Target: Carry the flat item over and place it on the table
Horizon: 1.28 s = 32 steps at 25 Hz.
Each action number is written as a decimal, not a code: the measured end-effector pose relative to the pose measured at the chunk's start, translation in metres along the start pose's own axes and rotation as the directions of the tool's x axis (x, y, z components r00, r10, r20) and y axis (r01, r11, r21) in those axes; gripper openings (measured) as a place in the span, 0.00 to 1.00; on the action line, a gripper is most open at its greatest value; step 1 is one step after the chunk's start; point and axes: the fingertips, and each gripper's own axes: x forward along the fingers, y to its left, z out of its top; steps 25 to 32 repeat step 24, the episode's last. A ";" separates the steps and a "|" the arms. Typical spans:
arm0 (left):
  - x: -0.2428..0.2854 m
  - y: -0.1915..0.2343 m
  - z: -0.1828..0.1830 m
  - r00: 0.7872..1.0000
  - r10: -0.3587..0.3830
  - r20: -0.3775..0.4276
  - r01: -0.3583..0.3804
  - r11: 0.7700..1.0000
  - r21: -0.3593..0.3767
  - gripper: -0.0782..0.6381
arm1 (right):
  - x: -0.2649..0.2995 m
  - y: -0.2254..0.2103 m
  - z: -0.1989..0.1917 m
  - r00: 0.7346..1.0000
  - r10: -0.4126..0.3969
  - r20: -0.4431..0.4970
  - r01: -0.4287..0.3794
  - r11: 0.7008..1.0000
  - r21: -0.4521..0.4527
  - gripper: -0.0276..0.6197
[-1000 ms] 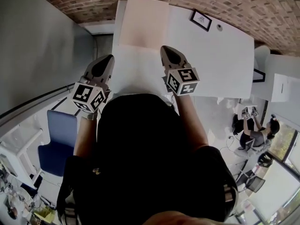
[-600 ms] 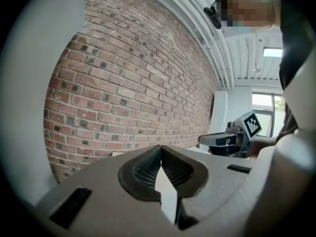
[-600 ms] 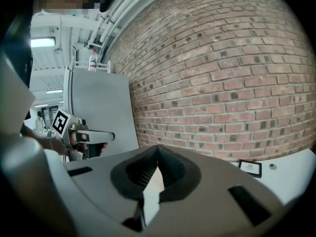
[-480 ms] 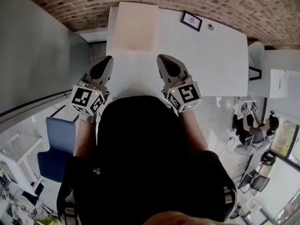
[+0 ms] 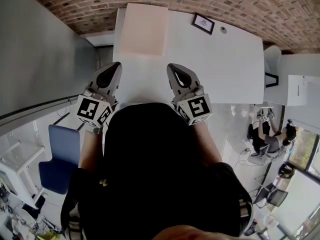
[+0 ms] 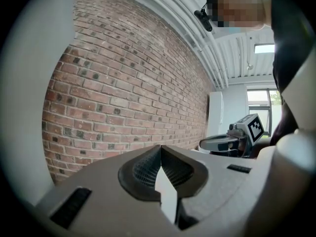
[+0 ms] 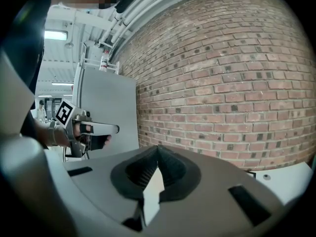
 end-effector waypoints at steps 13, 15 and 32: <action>-0.008 -0.012 0.011 1.000 0.002 0.010 -0.003 0.999 0.051 0.11 | 0.002 -0.002 -0.007 1.000 0.000 -0.015 0.000 0.999 0.040 0.06; -0.007 -0.016 0.010 1.000 -0.001 -0.004 0.002 0.997 0.079 0.11 | 0.003 -0.003 -0.007 1.000 0.001 -0.017 -0.001 0.999 0.037 0.06; -0.009 -0.022 0.013 0.999 -0.046 0.007 0.046 0.998 0.048 0.11 | 0.011 0.000 -0.006 1.000 0.012 -0.005 -0.012 0.999 0.029 0.06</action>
